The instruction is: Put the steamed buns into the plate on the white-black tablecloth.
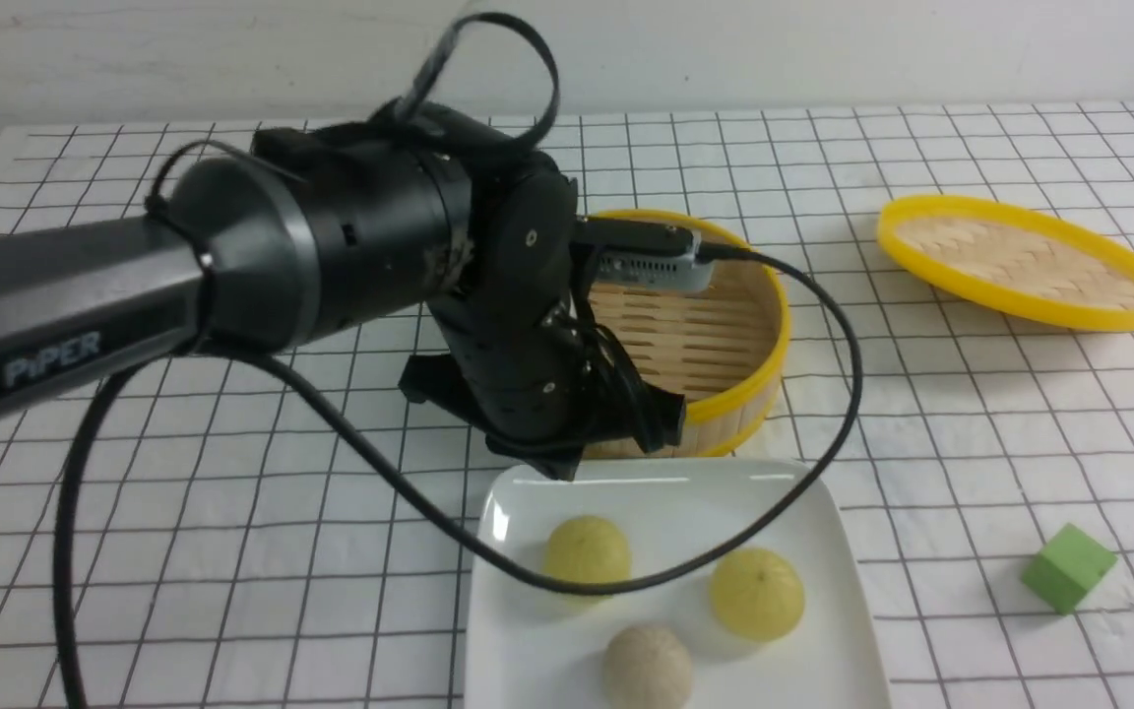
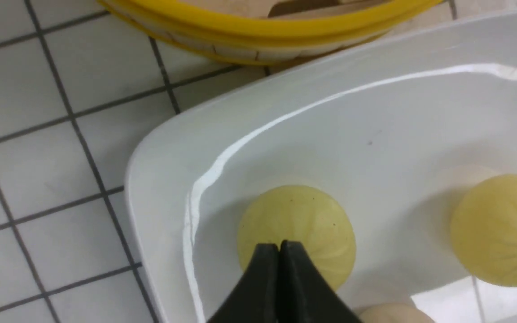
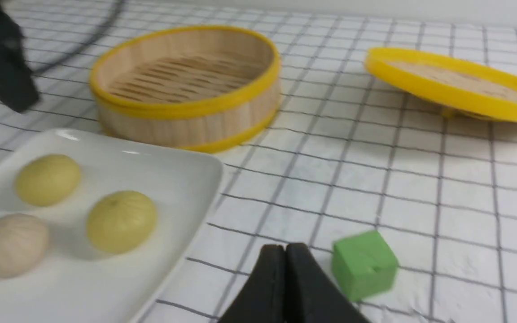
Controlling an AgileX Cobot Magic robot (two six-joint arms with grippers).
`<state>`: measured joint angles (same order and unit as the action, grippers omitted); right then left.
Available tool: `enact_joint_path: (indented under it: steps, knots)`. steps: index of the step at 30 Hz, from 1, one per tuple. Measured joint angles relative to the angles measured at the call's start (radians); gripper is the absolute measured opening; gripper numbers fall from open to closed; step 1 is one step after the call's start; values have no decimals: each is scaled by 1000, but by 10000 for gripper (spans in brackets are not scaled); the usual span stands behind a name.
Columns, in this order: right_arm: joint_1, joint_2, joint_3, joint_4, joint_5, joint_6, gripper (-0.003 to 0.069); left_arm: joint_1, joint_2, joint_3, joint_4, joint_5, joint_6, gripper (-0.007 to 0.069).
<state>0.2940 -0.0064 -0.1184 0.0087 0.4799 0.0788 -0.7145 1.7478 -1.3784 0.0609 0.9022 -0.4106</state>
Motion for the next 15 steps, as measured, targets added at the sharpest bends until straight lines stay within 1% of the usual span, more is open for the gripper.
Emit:
enact_joint_path:
  steps: [1, 2, 6, 8, 12, 15]
  knots:
    - [-14, -2, 9, -1, 0, 0, 8, 0, -7, 0, 3, 4, 0, 12]
    - [-67, -5, 47, -2, 0, 0, 9, 0, -35, 0, 15, 20, -1, 14]
    - [-174, -6, 116, -2, -8, 0, 15, 0, -135, 0, 35, 48, -8, 19]
    - [-214, -6, 129, -9, -48, 0, 18, 0, -207, 1, 49, 72, 0, 20]
    - [-249, -6, 135, -3, -71, 0, 20, 0, -370, 17, 101, 148, 7, 23]
    - [-250, -6, 135, -3, -73, 0, 25, 0, -498, 80, 143, 178, 8, 27]
